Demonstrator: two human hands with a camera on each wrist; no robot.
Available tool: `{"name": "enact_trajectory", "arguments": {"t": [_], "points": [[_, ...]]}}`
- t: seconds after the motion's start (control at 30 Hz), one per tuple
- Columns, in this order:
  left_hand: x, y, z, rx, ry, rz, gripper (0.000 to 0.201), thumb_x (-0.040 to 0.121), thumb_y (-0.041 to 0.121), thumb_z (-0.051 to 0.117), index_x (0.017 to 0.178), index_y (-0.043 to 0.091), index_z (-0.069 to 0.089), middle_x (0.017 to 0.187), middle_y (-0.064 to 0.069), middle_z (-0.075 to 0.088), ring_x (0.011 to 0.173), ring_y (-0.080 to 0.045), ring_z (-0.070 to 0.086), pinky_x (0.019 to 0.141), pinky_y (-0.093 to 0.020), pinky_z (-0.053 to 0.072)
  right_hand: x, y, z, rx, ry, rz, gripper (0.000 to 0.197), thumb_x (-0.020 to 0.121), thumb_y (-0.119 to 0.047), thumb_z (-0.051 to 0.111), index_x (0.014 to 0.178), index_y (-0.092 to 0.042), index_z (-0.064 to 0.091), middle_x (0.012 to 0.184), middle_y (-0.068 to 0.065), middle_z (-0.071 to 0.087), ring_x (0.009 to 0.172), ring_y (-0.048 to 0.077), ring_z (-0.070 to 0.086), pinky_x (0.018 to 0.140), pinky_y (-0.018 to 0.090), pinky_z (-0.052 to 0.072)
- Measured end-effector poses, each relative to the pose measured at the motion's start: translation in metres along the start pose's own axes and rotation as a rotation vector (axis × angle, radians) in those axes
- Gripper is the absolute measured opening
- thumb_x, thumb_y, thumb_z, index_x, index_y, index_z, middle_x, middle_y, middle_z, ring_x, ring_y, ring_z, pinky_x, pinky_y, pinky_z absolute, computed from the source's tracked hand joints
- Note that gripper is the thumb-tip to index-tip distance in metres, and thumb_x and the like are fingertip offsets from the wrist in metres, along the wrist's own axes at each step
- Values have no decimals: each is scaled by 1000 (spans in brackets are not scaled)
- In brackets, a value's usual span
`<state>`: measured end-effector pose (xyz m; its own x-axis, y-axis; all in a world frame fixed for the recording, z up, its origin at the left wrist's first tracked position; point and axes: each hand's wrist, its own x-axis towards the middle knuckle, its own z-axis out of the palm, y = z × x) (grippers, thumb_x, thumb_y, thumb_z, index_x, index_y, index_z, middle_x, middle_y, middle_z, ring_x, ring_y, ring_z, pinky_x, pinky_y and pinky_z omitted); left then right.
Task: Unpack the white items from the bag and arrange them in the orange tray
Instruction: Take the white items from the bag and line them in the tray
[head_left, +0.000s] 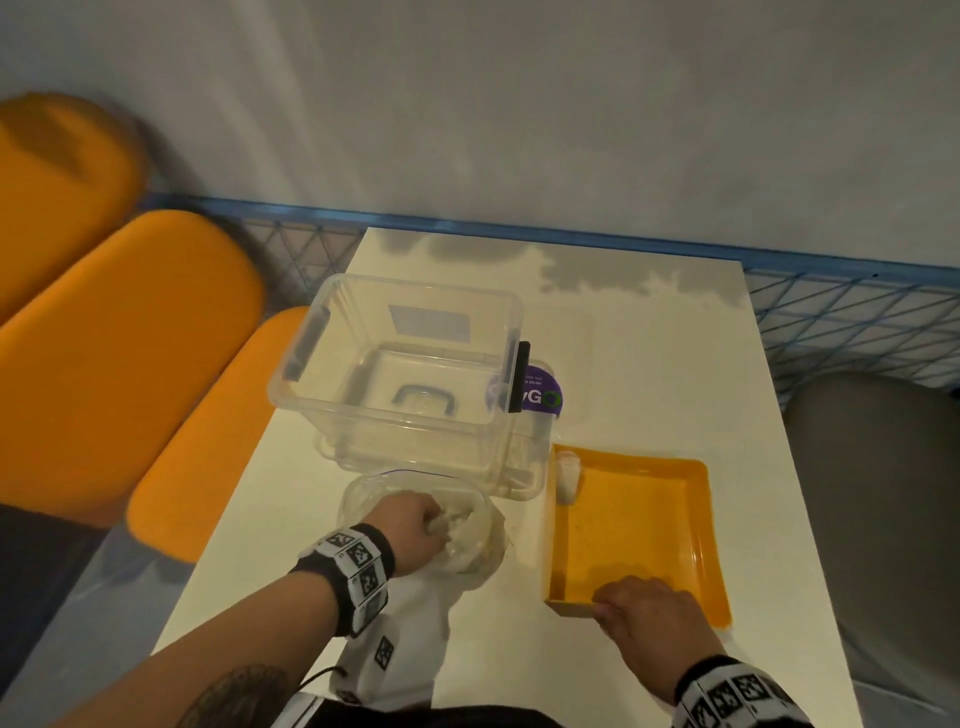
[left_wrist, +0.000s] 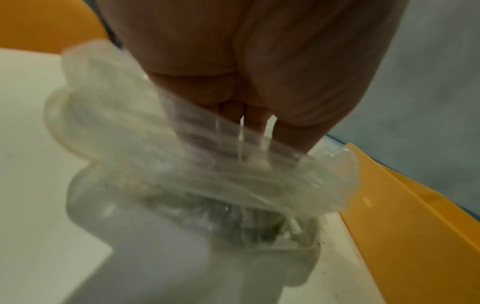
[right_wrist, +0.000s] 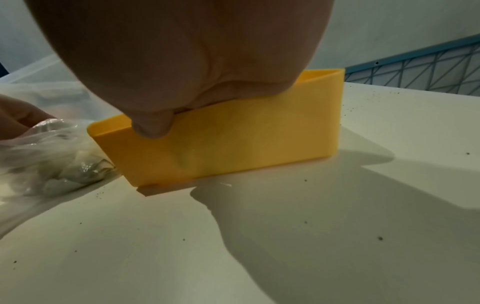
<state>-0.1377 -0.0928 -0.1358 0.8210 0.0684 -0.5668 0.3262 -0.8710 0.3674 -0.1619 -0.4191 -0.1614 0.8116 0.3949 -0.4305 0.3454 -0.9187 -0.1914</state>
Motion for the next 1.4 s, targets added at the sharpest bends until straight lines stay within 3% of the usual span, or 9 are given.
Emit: {"name": "enact_trajectory", "arguments": {"t": [0.27,0.37,0.43,0.53,0.7,0.87,0.97,1.07,1.4], "points": [[5,1,12,38,-29,74,24,80,32,55,58,28,50,71,6,59,77,-20,59,69,-26,40,0,-2,-5,27,-40,33,112,60,-79,-28,124,-38,55,121,-14,59,112,16,53,83,36,36],[-1,6,9,22,10,77,9,80,29,64,76,30,72,88,5,65,88,-18,62,78,-25,45,0,-2,-5,33,-31,37,96,74,-75,-18,125,-38,54,123,-13,59,113,16,52,86,36,37],[-4,7,12,-79,56,47,10,84,31,67,90,30,75,93,6,68,90,-14,63,80,-21,45,0,-1,-4,41,-37,40,116,60,-80,-31,125,-38,55,122,-13,59,113,16,52,86,36,37],[-9,6,12,-292,124,-15,14,89,31,63,76,25,64,75,5,66,71,-11,59,64,-22,44,0,2,-2,35,-29,36,125,50,-80,-36,125,-38,55,122,-14,59,112,15,52,87,36,37],[-12,0,-5,-732,230,-149,12,71,18,62,66,15,52,67,-6,64,67,-26,58,71,-38,48,1,2,-2,15,-45,30,117,55,-79,-32,123,-39,54,120,-16,58,111,14,51,86,36,37],[-9,2,-9,-1222,214,-256,21,86,-6,40,84,8,56,58,-12,47,53,-24,52,60,-36,53,-2,-1,-7,10,-95,46,57,97,-61,9,123,-38,54,122,-14,59,113,16,51,89,36,37],[-8,-1,-11,-782,217,-176,12,88,13,54,80,16,62,61,0,51,49,-17,45,54,-26,40,-2,-1,-6,2,-117,59,52,97,-60,16,125,-38,54,123,-14,58,114,16,50,90,35,37],[-8,-4,-3,-200,93,-129,12,79,38,69,89,32,66,86,12,61,78,-9,58,68,-21,42,-3,-2,-6,13,-113,66,47,99,-57,19,124,-38,54,122,-14,58,114,16,50,91,35,37],[-8,7,-8,-29,127,28,17,82,43,72,69,40,61,91,10,60,89,-13,60,83,-25,45,-5,-5,-12,20,-162,72,66,92,-64,3,125,-37,54,124,-12,58,113,18,50,91,37,36]]}}
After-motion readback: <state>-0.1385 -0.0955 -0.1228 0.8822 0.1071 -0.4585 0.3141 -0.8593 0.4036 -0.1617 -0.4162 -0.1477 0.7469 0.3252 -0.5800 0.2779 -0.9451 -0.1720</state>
